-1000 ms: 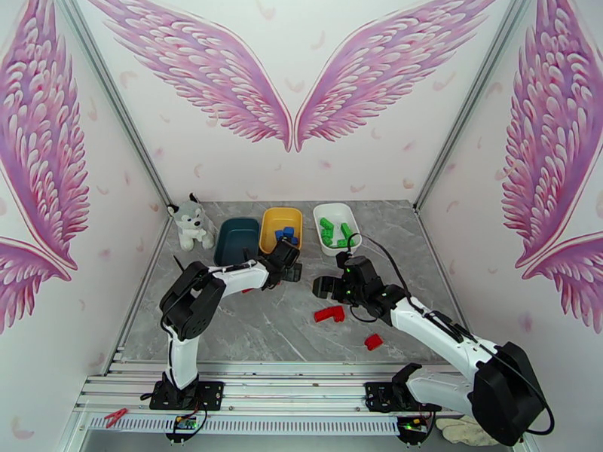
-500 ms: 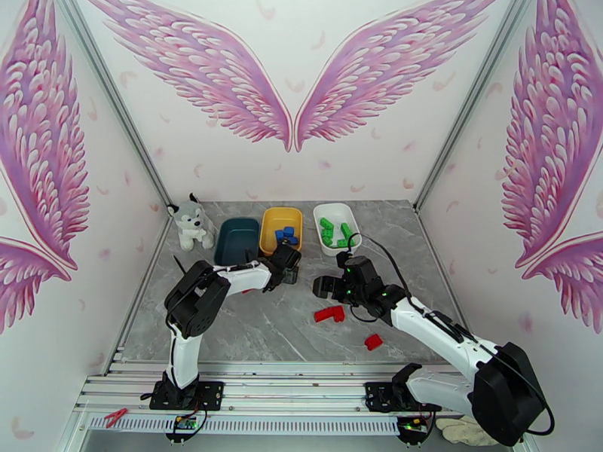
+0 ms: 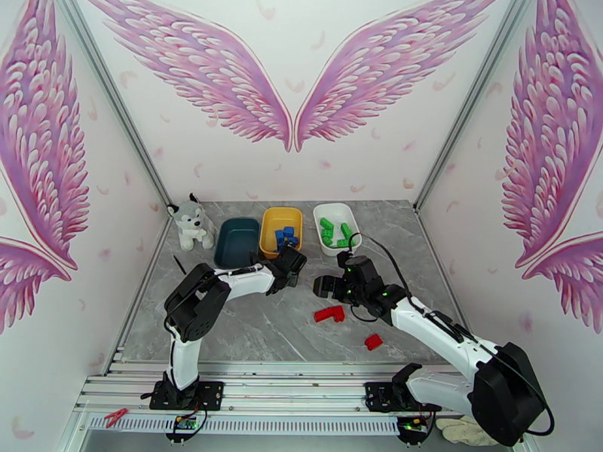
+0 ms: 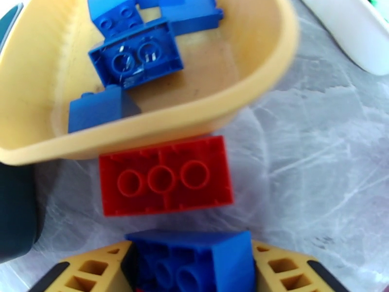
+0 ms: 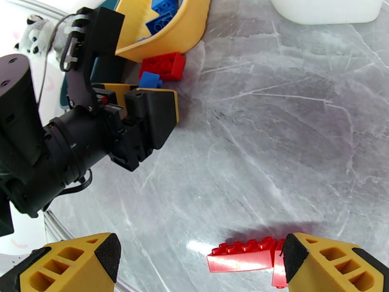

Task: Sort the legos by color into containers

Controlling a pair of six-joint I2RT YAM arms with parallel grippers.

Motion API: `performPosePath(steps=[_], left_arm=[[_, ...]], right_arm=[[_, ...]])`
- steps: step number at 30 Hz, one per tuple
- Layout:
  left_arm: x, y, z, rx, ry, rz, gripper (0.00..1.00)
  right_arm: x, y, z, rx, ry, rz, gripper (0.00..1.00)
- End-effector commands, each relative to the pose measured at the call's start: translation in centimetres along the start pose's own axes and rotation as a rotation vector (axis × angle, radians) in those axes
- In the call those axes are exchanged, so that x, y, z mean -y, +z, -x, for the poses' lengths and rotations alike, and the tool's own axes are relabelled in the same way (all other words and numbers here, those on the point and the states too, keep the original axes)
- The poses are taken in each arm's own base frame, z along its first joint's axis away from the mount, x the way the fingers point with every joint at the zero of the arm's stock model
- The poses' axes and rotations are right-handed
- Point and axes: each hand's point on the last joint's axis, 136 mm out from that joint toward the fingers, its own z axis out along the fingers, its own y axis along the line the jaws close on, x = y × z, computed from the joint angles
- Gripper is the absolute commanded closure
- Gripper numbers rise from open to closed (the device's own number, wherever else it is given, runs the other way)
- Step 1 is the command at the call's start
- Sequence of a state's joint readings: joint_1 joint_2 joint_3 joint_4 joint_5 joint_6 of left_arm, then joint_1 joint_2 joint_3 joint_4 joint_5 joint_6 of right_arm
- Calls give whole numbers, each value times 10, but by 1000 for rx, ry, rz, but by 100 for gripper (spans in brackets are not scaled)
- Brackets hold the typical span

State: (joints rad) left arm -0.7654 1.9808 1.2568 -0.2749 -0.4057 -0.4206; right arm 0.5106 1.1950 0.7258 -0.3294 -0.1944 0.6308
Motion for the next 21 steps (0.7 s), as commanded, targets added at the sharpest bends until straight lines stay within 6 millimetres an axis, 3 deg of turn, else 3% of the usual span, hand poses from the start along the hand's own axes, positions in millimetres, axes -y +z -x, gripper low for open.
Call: performPosePath(steps=[1,16,18,21], left_arm=[[-3,-26,17,54,-7,-6,51],[-1,-21,17,43,15,-6,75],[0,-22,16,40,20,-11,70],[1,-22,15,39,33,-7,52]], right_arm=[[3,-4,1,8,-4,-10,6],[3,-4,1,5,-1,-10,6],[3,-4,1,6,-2,-10,6],[4,-4,2,6,0,-10,6]])
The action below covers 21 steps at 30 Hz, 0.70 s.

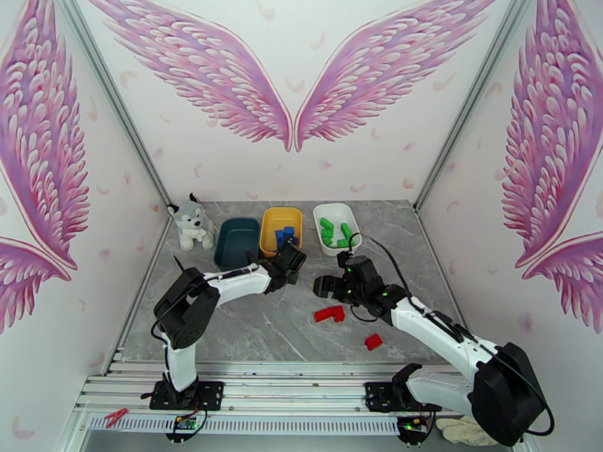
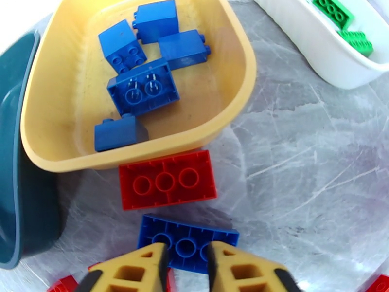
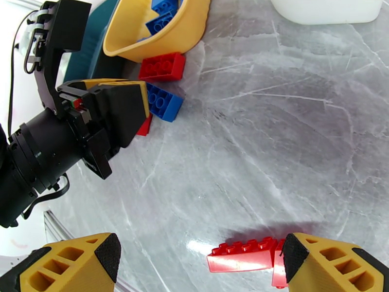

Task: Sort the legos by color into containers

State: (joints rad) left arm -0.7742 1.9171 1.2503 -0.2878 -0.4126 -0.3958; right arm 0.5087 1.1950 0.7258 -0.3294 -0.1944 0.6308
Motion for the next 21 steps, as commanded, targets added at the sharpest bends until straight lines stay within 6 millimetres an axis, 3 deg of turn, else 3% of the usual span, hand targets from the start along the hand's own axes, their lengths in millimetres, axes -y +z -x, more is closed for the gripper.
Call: performPosePath(steps=[1,3,6,14,21], left_arm=[[0,-1,0,-6,24,13,43],[-2,2,-2,-15,27,16,29],[-6,9,-7,-35,12,-13,19],[-8,38,-19,-116,-11,-95,17],[-6,45,-28,-144,-4,-114,17]], right_arm=[[4,-4,1,5,-1,-9,6],[4,-3,1,3,-1,-9,6],[3,-4,2,7,-1,-7,6],[4,-3,1,5,1,-9,6],[4,-2,1,0,3,-9,6]])
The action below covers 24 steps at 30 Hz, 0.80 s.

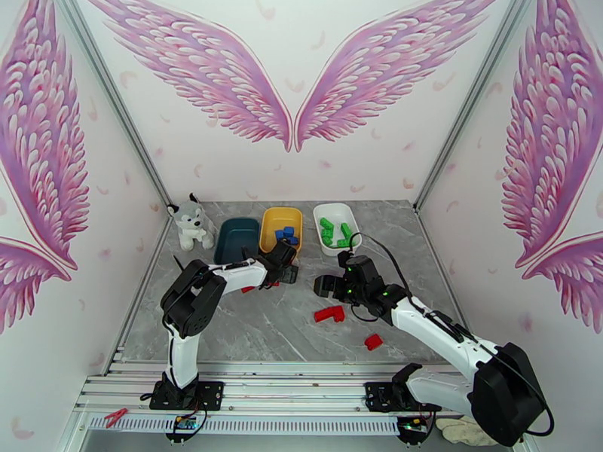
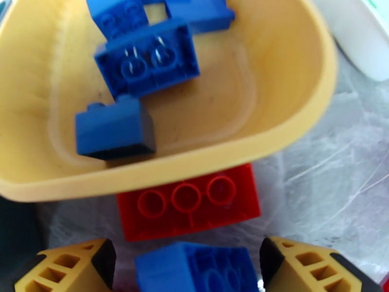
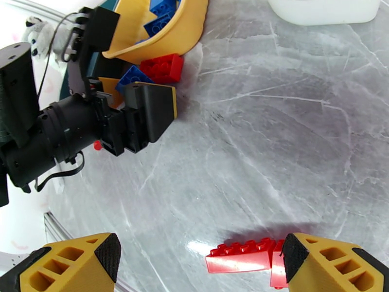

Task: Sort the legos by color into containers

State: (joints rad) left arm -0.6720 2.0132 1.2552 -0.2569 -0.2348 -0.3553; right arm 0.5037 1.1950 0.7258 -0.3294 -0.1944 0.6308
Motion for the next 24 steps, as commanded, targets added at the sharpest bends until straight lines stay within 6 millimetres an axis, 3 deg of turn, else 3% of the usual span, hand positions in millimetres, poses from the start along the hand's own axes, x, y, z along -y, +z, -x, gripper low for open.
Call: performPosePath(steps=[1,7,12,14,19,24], left_arm=[[8,4,-6,-24,21,-33,17],[10,3,-5,-17,22,-32,25],[13,-4,-3,1,15,-33,48],[14,-8,-3,4,17,-28,52],[18,-23,-1,31,25,-23,53],[18,-58,16,104,4,-51,53]], right_arm=[[4,-1,-1,-4,1,-7,6],[3,-1,-1,-6,2,-5,6],[3,-2,0,-3,3,-3,6],[3,-1,0,-4,2,-4,6],[3,-2,0,-2,5,-3,6],[3,-5,2,8,4,-3,6]])
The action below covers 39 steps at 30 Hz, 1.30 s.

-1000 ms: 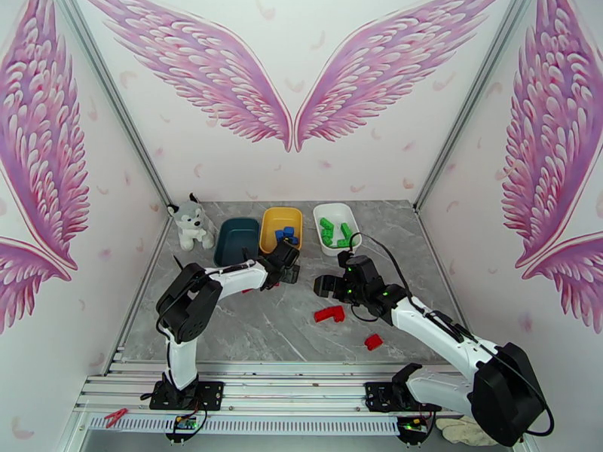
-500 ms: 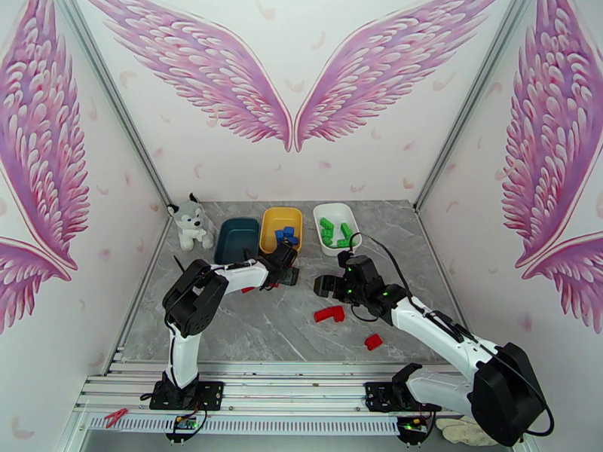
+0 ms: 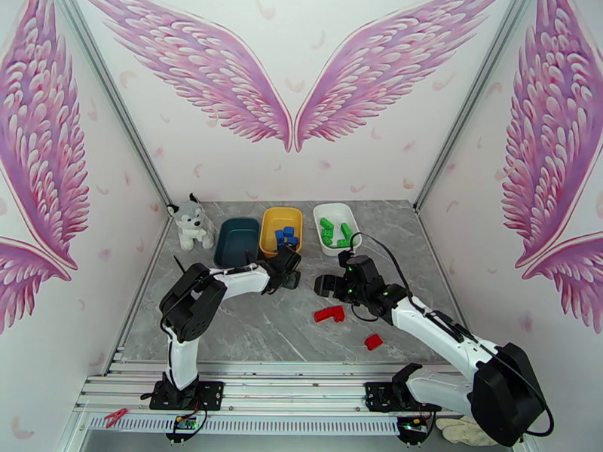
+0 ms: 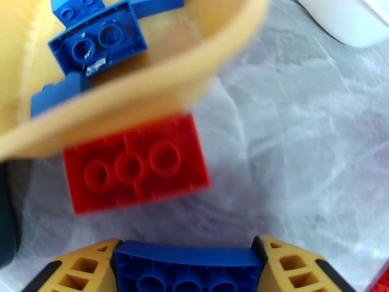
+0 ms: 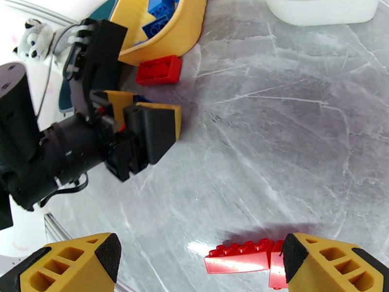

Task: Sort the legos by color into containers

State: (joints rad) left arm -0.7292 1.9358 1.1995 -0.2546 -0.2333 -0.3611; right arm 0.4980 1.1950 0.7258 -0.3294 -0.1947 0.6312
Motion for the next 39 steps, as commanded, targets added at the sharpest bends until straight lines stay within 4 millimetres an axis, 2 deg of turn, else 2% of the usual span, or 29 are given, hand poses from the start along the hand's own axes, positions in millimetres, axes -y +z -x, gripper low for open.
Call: performPosePath(steps=[1,3,7,10,15,16,17,19,22,28,31,33,39], left_arm=[[-4,-39,30,98,-32,-8,53],[-7,-52,45,129,-33,-8,53],[-13,-64,80,182,-41,8,53],[-21,-60,104,206,-63,13,53],[-35,-39,143,231,-99,31,52],[-37,-35,148,230,-104,33,50],[-39,-31,153,231,-109,39,44],[-43,-26,159,237,-115,50,26],[-46,-27,158,261,-126,49,16],[-51,-50,143,325,-141,11,12],[-50,-61,130,344,-155,-29,12],[-52,-66,114,345,-165,-47,12],[-74,-98,88,364,-197,3,8]], right_arm=[[2,-5,0,7,-3,-3,6],[2,-7,2,13,-3,-5,6],[2,-8,2,16,-7,-9,6],[4,-10,3,24,-13,-17,6],[10,-16,9,57,-34,-61,6],[12,-17,10,63,-39,-74,6],[14,-18,10,68,-44,-86,6],[16,-18,10,71,-50,-96,6],[19,-14,6,57,-48,-98,6],[19,-6,3,46,-59,-89,6],[26,2,2,32,-73,-120,8],[33,7,1,28,-83,-152,9],[49,20,1,20,-150,-244,10]])
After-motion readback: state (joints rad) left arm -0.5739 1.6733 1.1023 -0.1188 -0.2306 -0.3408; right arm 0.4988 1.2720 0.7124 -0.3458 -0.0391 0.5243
